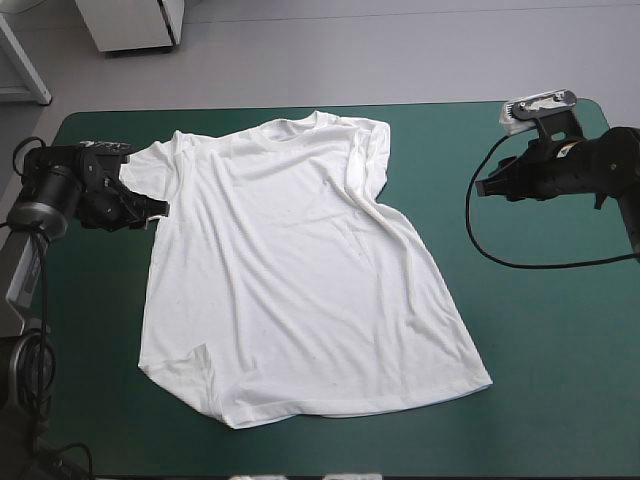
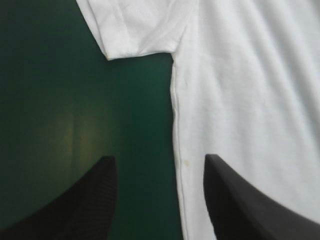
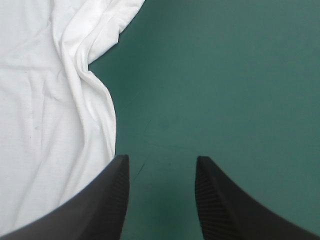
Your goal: Fold the cloth
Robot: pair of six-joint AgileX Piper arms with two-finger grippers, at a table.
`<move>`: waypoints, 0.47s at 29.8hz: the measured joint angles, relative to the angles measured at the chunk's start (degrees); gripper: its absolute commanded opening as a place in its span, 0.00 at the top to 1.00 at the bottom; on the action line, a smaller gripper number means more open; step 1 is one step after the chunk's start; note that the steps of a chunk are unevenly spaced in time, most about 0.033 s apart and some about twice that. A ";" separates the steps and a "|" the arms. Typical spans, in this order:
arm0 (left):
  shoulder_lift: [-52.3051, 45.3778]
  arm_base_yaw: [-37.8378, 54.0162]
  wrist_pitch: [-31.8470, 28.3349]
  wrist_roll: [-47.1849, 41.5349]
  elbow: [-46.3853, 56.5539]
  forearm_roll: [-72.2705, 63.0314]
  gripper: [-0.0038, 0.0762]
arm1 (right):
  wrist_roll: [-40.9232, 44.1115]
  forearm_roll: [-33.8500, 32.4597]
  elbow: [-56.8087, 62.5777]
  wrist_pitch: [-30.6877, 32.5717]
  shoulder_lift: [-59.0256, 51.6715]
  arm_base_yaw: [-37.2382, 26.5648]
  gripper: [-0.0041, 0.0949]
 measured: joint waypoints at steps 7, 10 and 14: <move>6.79 1.22 0.14 1.23 -0.68 -1.29 0.46 | -0.75 0.17 -0.07 0.13 2.38 0.00 0.54; 8.88 1.22 -0.06 1.37 -0.68 -1.85 0.46 | -0.95 0.17 -0.31 0.07 3.16 0.00 0.54; 10.74 1.22 -0.27 1.44 -0.68 -2.48 0.46 | -1.88 0.54 -0.37 0.07 4.08 0.00 0.54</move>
